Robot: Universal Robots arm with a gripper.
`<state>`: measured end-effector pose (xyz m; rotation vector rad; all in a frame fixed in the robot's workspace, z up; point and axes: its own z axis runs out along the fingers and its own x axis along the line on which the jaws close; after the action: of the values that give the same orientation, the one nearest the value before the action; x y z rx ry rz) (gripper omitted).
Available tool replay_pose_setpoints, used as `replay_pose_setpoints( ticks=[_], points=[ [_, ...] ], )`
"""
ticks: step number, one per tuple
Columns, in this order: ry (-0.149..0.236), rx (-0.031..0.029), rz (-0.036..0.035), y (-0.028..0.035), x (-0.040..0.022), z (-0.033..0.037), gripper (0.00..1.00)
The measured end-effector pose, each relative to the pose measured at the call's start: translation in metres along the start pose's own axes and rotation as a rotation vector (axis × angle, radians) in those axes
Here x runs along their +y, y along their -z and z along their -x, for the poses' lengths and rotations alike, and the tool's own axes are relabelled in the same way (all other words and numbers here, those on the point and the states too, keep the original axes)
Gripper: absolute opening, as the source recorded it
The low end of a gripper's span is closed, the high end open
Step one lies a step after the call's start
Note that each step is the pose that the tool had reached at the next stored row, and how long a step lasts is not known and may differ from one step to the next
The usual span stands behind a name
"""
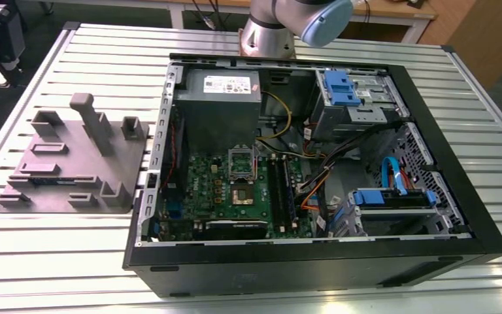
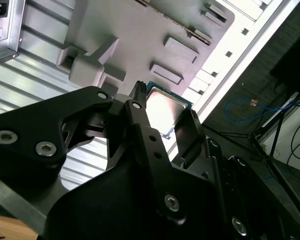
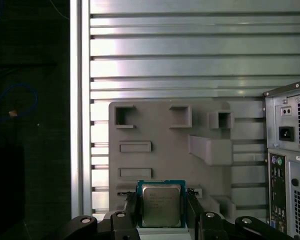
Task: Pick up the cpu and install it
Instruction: 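Pick up the cpu and move it towards the insertion slot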
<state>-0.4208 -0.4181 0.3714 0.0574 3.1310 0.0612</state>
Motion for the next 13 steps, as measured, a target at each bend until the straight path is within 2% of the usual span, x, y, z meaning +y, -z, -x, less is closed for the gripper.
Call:
replay_pose_setpoints(
  ticks=[4,5,6,13],
  points=[
    [0.0,0.0,0.0,0.0,0.0001,0.0008,0.47],
    [0.0,0.0,-0.0001,-0.0001,0.0003,0.008,0.47],
    [0.0,0.0,0.0,-0.0001,0.0004,0.0106,0.47],
    [0.0,0.0,0.0,-0.0001,0.0004,0.0118,0.47]
  ],
)
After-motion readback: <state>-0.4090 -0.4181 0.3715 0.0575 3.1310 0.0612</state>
